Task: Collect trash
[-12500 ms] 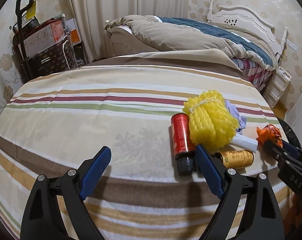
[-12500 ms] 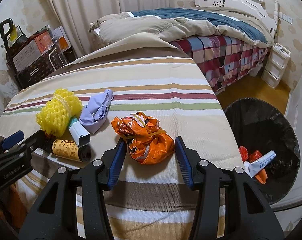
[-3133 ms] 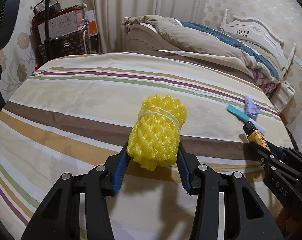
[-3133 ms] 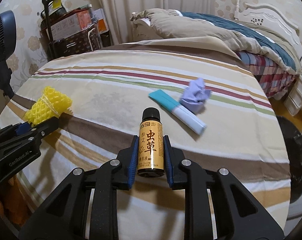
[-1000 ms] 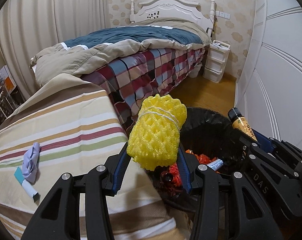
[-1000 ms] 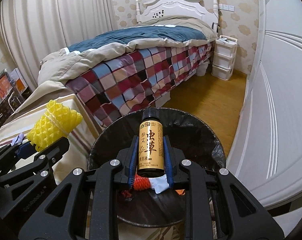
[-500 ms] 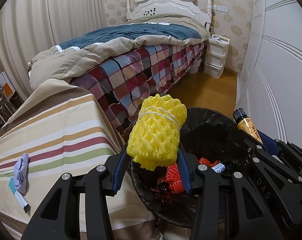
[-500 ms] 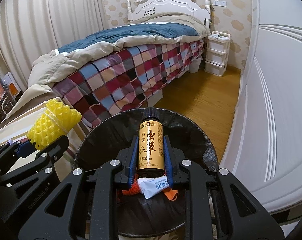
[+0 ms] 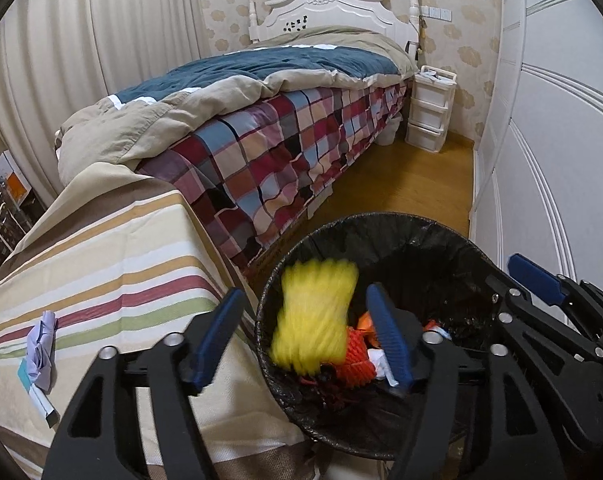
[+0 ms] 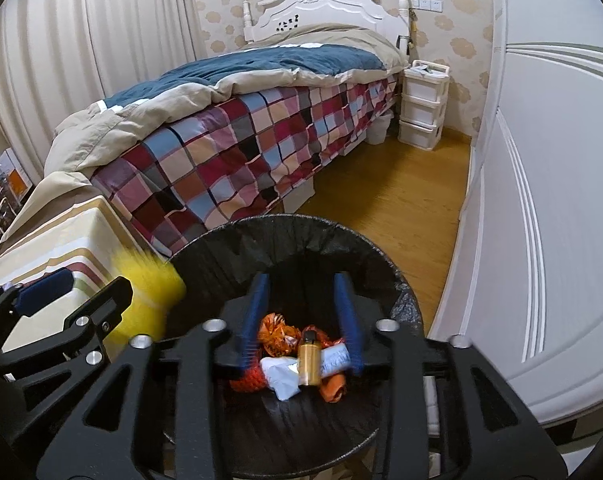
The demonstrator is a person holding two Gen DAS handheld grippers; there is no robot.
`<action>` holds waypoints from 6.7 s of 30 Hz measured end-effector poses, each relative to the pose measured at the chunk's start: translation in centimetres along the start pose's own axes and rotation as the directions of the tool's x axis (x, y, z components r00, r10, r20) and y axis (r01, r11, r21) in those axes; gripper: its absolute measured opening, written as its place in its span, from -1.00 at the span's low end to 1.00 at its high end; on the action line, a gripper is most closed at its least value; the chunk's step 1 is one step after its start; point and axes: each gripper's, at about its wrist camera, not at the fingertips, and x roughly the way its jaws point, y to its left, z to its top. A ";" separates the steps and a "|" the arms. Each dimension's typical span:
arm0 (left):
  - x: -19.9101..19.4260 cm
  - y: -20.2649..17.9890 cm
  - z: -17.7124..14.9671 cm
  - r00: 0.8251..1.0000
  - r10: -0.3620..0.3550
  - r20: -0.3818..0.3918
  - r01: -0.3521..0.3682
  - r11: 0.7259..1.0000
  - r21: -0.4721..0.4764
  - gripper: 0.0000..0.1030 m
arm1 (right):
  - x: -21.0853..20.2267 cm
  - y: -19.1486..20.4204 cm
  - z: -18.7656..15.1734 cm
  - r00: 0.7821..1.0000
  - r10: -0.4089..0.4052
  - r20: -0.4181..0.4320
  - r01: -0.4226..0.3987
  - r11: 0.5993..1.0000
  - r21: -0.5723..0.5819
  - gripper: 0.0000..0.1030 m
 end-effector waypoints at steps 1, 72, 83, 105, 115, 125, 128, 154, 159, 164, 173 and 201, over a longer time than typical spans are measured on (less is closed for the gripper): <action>-0.1 0.0 0.0 1.000 0.002 0.005 -0.002 1.000 0.001 0.40 | -0.1 0.0 0.0 1.000 -0.003 0.002 0.003 1.000 -0.001 -0.24; -5.8 19.2 -8.6 0.959 0.250 -0.136 -0.280 0.915 -0.291 0.60 | -6.7 15.2 -6.4 0.995 0.084 -0.061 -0.094 0.977 -0.193 0.68; -5.9 21.9 -10.3 0.943 0.255 -0.215 -0.314 0.895 -0.317 0.60 | -5.9 15.0 -6.5 0.993 0.079 -0.091 -0.095 0.978 -0.186 0.67; -7.1 24.1 -10.9 0.941 0.293 -0.167 -0.328 0.912 -0.245 0.60 | -5.7 15.6 -6.6 0.993 0.063 -0.098 -0.083 0.974 -0.211 0.67; -6.5 24.8 -10.8 0.968 0.202 -0.146 -0.231 0.947 -0.222 -0.44 | -5.2 18.3 -6.6 0.988 0.086 -0.126 -0.117 0.958 -0.264 0.67; -7.7 27.2 -12.1 0.964 0.220 -0.147 -0.251 0.934 -0.253 -0.64 | -4.7 24.5 -7.4 0.972 0.154 -0.175 -0.208 0.911 -0.356 0.68; -8.3 28.4 -12.7 0.962 0.227 -0.151 -0.262 0.925 -0.276 -0.64 | -4.4 26.6 -7.5 0.965 0.172 -0.196 -0.236 0.895 -0.379 0.68; -9.9 31.7 -14.5 0.958 0.243 -0.152 -0.282 0.894 -0.349 -0.64 | -2.1 33.1 -6.0 0.942 0.253 -0.222 -0.319 0.880 -0.352 -0.24; -10.0 31.6 -14.6 0.959 0.241 -0.151 -0.280 0.894 -0.349 -0.66 | -2.7 32.8 -6.3 0.937 0.265 -0.226 -0.333 0.873 -0.356 -0.26; -10.3 31.3 -14.8 0.962 0.231 -0.146 -0.269 0.897 -0.352 -0.67 | -3.6 31.8 -6.9 0.933 0.278 -0.230 -0.346 0.870 -0.352 -0.26; -10.7 30.5 -15.0 0.966 0.215 -0.142 -0.253 0.899 -0.357 -0.69 | -5.1 29.6 -8.0 0.925 0.301 -0.231 -0.366 0.869 -0.333 -0.26; -12.3 26.3 -15.9 0.981 0.164 -0.105 -0.191 0.921 -0.340 -0.73 | -8.3 23.6 -9.7 0.935 0.308 -0.176 -0.348 0.893 -0.287 -0.26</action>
